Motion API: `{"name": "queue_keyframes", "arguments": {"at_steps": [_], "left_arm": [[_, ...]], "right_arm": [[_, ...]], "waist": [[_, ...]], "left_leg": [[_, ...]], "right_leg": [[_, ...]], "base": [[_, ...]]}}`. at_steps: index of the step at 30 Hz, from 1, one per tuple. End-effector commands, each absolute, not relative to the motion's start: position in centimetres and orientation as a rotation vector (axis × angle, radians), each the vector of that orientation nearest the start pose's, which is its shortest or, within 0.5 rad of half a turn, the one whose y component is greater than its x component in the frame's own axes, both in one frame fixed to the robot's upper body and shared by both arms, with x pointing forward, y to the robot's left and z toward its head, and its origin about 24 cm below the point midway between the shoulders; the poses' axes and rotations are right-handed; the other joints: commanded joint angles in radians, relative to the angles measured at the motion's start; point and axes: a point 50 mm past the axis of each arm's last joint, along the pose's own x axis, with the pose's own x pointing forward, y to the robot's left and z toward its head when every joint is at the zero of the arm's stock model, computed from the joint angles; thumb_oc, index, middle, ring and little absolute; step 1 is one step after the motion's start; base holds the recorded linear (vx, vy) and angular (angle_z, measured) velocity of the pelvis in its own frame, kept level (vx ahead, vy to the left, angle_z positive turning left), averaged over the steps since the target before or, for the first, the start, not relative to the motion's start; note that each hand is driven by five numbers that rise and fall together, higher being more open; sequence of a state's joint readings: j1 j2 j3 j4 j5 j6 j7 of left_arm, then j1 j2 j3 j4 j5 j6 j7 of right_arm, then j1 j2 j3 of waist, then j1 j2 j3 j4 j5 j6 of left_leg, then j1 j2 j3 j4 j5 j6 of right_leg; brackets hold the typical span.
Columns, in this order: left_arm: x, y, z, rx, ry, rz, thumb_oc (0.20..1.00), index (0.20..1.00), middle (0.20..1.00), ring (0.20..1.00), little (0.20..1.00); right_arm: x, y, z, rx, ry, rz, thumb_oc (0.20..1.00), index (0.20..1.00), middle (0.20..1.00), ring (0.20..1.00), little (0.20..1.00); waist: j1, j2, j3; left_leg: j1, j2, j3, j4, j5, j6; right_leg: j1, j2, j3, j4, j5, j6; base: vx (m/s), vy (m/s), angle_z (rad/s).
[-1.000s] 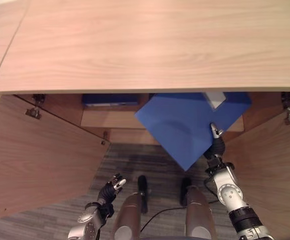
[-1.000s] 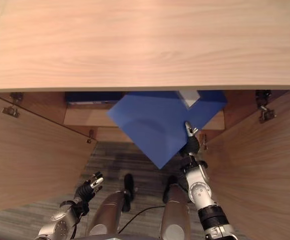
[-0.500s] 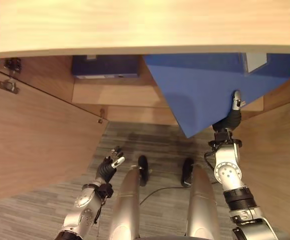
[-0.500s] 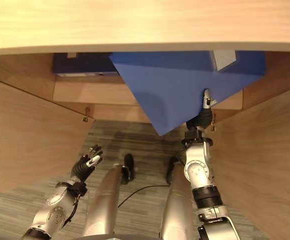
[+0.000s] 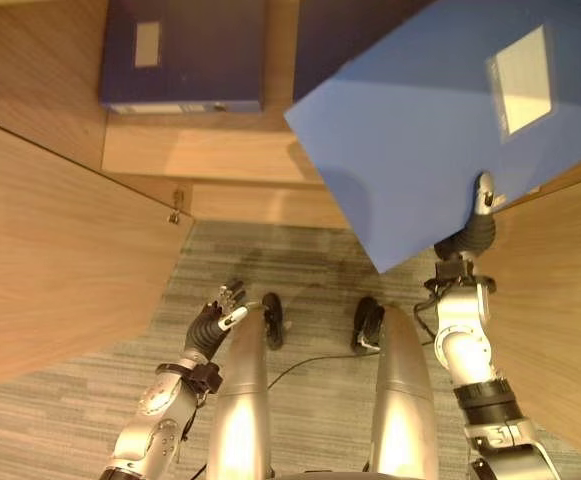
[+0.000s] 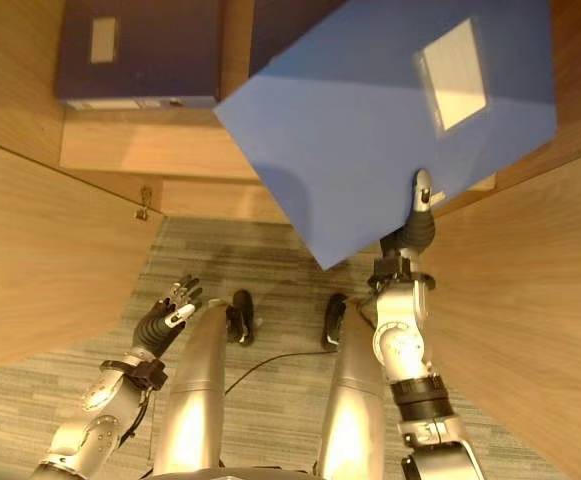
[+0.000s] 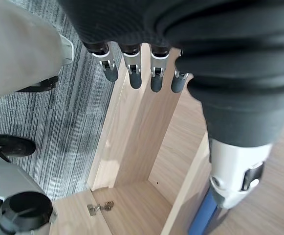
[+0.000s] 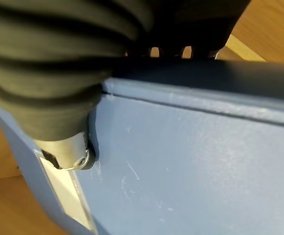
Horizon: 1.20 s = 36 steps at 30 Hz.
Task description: Put the empty folder in the office cabinet
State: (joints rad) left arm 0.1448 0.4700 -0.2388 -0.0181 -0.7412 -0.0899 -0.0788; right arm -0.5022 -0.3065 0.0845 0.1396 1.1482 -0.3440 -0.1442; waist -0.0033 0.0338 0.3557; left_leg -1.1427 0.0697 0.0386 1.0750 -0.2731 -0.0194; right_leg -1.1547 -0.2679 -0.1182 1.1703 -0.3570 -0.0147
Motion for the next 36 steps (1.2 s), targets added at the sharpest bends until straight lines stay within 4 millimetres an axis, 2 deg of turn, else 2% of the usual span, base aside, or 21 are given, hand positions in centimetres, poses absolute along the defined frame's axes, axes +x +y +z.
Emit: {"name": "queue_keyframes", "arguments": {"at_steps": [1, 2, 4, 7, 10, 14, 17, 18, 19, 22, 23, 25, 26, 29, 31, 36], "left_arm": [[21.2, 19.2, 2.9, -0.340, 0.115, -0.172, 1.000, 1.000, 1.000, 1.000, 1.000], [21.2, 19.1, 3.1, -0.341, 0.117, -0.175, 1.000, 1.000, 1.000, 1.000, 1.000], [21.3, 18.8, 3.2, -0.344, 0.119, -0.183, 1.000, 1.000, 1.000, 1.000, 1.000], [21.5, 18.8, 3.6, -0.331, 0.098, -0.191, 1.000, 1.000, 1.000, 1.000, 1.000], [21.7, 18.1, 3.6, -0.340, 0.102, -0.209, 1.000, 1.000, 1.000, 1.000, 1.000], [22.0, 17.8, 3.7, -0.337, 0.101, -0.215, 1.000, 1.000, 1.000, 1.000, 1.000], [22.2, 17.5, 3.5, -0.333, 0.112, -0.214, 1.000, 1.000, 1.000, 1.000, 1.000], [22.5, 17.0, 3.5, -0.332, 0.114, -0.218, 1.000, 1.000, 1.000, 1.000, 1.000], [22.4, 17.1, 3.5, -0.331, 0.114, -0.217, 1.000, 1.000, 1.000, 1.000, 1.000], [22.6, 16.6, 3.4, -0.336, 0.120, -0.217, 1.000, 1.000, 1.000, 1.000, 1.000], [22.8, 16.2, 3.5, -0.334, 0.115, -0.231, 1.000, 1.000, 1.000, 1.000, 1.000], [22.9, 16.0, 3.4, -0.333, 0.117, -0.236, 1.000, 1.000, 1.000, 1.000, 1.000], [22.9, 15.8, 3.3, -0.327, 0.123, -0.251, 1.000, 1.000, 1.000, 1.000, 1.000], [22.9, 15.7, 3.3, -0.319, 0.124, -0.260, 1.000, 1.000, 1.000, 1.000, 1.000], [22.8, 16.0, 3.3, -0.308, 0.124, -0.266, 1.000, 1.000, 1.000, 1.000, 1.000], [22.8, 16.5, 3.2, -0.293, 0.126, -0.266, 1.000, 1.000, 1.000, 1.000, 1.000]], "right_arm": [[33.6, -19.3, 22.8, 0.897, -0.664, -0.002, 0.200, 0.200, 0.200, 0.200, 0.200], [34.8, -18.9, 23.8, 0.924, -0.639, -0.028, 0.200, 0.200, 0.200, 0.200, 0.200], [35.9, -18.9, 24.5, 0.930, -0.619, -0.059, 0.200, 0.200, 0.200, 0.200, 0.200], [36.6, -19.5, 24.7, 0.912, -0.608, -0.102, 0.200, 0.200, 0.200, 0.200, 0.200], [38.1, -20.1, 24.9, 1.039, -0.584, -0.175, 0.200, 0.200, 0.200, 0.200, 0.200], [38.7, -19.7, 24.9, 1.127, -0.569, -0.186, 0.200, 0.200, 0.200, 0.200, 0.200], [39.1, -18.6, 25.0, 1.211, -0.547, -0.191, 0.200, 0.200, 0.200, 0.200, 0.200], [38.9, -16.4, 25.0, 1.321, -0.539, -0.146, 0.200, 0.200, 0.200, 0.200, 0.200], [38.9, -16.3, 25.0, 1.322, -0.539, -0.147, 0.200, 0.200, 0.200, 0.200, 0.200], [37.7, -13.2, 25.1, 1.469, -0.552, -0.067, 0.200, 0.200, 0.200, 0.200, 0.200], [36.6, -11.4, 25.8, 1.534, -0.578, 0.005, 0.200, 0.200, 0.200, 0.200, 0.200], [35.9, -10.6, 26.2, 1.549, -0.593, 0.045, 0.200, 0.200, 0.200, 0.200, 0.200], [34.6, -9.5, 27.4, 1.564, -0.639, 0.138, 0.200, 0.200, 0.200, 0.200, 0.200], [33.8, -8.7, 28.0, 1.539, -0.664, 0.203, 0.200, 0.200, 0.200, 0.200, 0.200], [33.1, -8.3, 29.4, 1.465, -0.713, 0.274, 0.200, 0.200, 0.200, 0.200, 0.200], [32.8, -8.1, 30.8, 1.423, -0.757, 0.322, 0.200, 0.200, 0.200, 0.200, 0.200]], "waist": [[0.040, 0.010, -0.037], [0.051, 0.010, -0.037], [0.060, 0.009, -0.036], [0.065, 0.009, -0.036], [0.078, 0.011, -0.050], [0.084, 0.009, -0.060], [0.089, 0.008, -0.068], [0.093, 0.006, -0.075], [0.092, 0.005, -0.076], [0.095, 0.005, -0.083], [0.098, 0.009, -0.084], [0.096, 0.010, -0.084], [0.099, 0.012, -0.084], [0.100, 0.012, -0.083], [0.105, 0.005, -0.084], [0.112, -0.001, -0.090]], "left_leg": [[0.024, -0.008, 0.004, -0.015, -0.073, 0.046], [0.011, -0.012, 0.005, -0.016, -0.071, 0.046], [-0.004, -0.016, 0.005, -0.009, -0.072, 0.045], [-0.013, -0.018, 0.005, -0.006, -0.073, 0.045], [-0.032, -0.022, -0.001, 0.003, -0.074, 0.043], [-0.032, -0.025, -0.007, -0.002, -0.073, 0.043], [-0.025, -0.025, -0.009, -0.008, -0.073, 0.042], [-0.016, -0.025, -0.010, -0.018, -0.074, 0.042], [-0.015, -0.025, -0.010, -0.019, -0.074, 0.042], [0.000, -0.024, -0.009, -0.031, -0.074, 0.042], [0.011, -0.025, -0.006, -0.043, -0.072, 0.043], [0.016, -0.027, -0.005, -0.047, -0.070, 0.043], [0.025, -0.028, -0.004, -0.056, -0.068, 0.045], [0.032, -0.031, -0.005, -0.061, -0.064, 0.045], [0.038, -0.033, -0.009, -0.069, -0.060, 0.045], [0.043, -0.035, -0.010, -0.083, -0.055, 0.043]], "right_leg": [[0.042, 0.006, 0.024, -0.063, -0.018, 0.000], [0.031, 0.005, 0.023, -0.060, -0.016, 0.000], [0.016, 0.005, 0.024, -0.047, -0.017, -0.002], [0.005, 0.001, 0.021, -0.042, -0.019, -0.002], [-0.011, -0.003, 0.013, -0.029, -0.023, -0.001], [-0.008, -0.004, 0.008, -0.030, -0.024, 0.001], [-0.001, -0.004, 0.007, -0.035, -0.023, 0.002], [0.007, -0.003, 0.003, -0.045, -0.022, 0.004], [0.008, -0.003, 0.003, -0.046, -0.022, 0.004], [0.023, -0.002, -0.002, -0.062, -0.019, 0.007], [0.032, -0.002, -0.004, -0.070, -0.020, 0.009], [0.037, -0.003, -0.003, -0.072, -0.019, 0.010], [0.043, -0.005, -0.002, -0.076, -0.017, 0.011], [0.050, -0.007, 0.000, -0.080, -0.015, 0.012], [0.056, -0.011, -0.001, -0.087, -0.011, 0.013], [0.064, -0.014, -0.004, -0.100, -0.006, 0.015]], "base": [[0.00, 0.000, 0.00], [0.00, 0.000, 0.00], [0.00, 0.000, 0.00], [0.00, -0.002, 0.04], [0.02, -0.006, 0.11], [0.00, -0.001, 0.02], [0.00, 0.000, 0.00], [0.00, 0.000, 0.00], [0.00, 0.000, 0.00], [0.00, 0.000, 0.00], [0.01, 0.031, -0.01], [0.00, 0.019, 0.00], [0.00, 0.000, 0.00], [0.00, 0.013, 0.00], [0.01, 0.008, 0.03], [0.00, 0.000, 0.03]]}}
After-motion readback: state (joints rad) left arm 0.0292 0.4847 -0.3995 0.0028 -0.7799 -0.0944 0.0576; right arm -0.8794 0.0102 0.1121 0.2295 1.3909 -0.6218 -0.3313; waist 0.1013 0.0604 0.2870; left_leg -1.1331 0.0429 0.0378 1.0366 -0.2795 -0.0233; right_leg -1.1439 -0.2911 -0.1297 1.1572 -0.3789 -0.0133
